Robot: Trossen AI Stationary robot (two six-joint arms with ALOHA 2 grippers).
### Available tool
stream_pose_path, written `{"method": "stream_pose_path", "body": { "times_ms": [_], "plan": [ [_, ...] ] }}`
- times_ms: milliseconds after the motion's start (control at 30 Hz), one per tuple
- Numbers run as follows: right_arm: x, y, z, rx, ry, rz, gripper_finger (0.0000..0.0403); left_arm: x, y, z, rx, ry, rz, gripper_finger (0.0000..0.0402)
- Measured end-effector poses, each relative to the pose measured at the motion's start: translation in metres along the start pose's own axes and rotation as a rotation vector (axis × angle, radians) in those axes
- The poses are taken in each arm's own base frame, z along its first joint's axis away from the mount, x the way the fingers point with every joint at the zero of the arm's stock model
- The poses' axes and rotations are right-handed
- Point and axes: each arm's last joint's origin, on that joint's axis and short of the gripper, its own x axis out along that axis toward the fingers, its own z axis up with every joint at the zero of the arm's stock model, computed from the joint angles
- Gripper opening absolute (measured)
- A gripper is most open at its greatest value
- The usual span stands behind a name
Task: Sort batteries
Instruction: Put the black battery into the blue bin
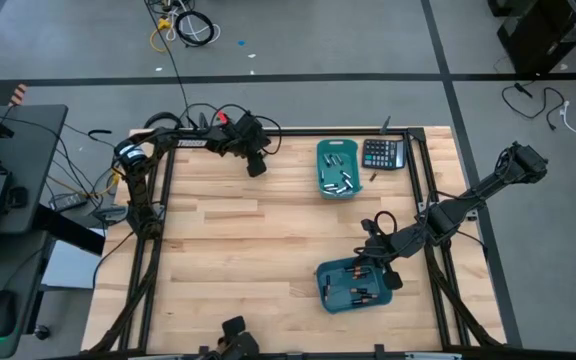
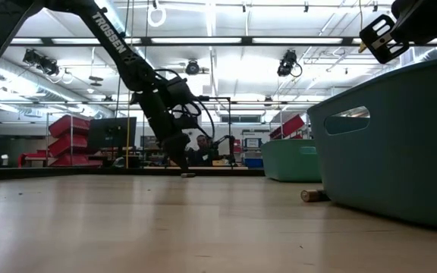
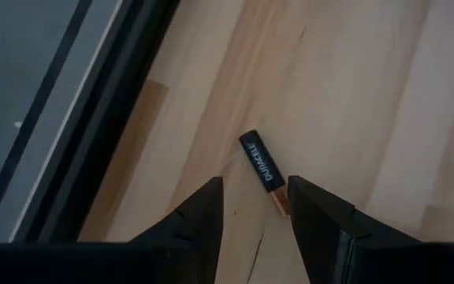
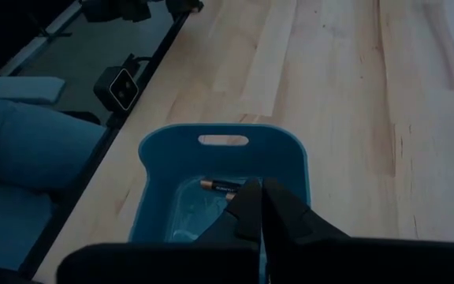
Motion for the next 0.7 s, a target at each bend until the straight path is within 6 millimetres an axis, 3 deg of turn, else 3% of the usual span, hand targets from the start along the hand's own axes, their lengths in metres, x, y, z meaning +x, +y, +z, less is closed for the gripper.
{"method": "stream_pose_path", "body": {
  "times_ms": [300, 700],
  "plan": [
    [0.000, 0.000, 0.000, -0.011, 0.000, 0.000, 0.0002, 0.000, -0.003, -0.004, -0.086, 0.031, -0.016, 0.0145],
    [0.000, 0.000, 0.000, -0.011, 0.000, 0.000, 0.0000, 0.013, -0.021, -0.025, -0.087, -0.083, 0.001, 0.0145]
  ]
}}
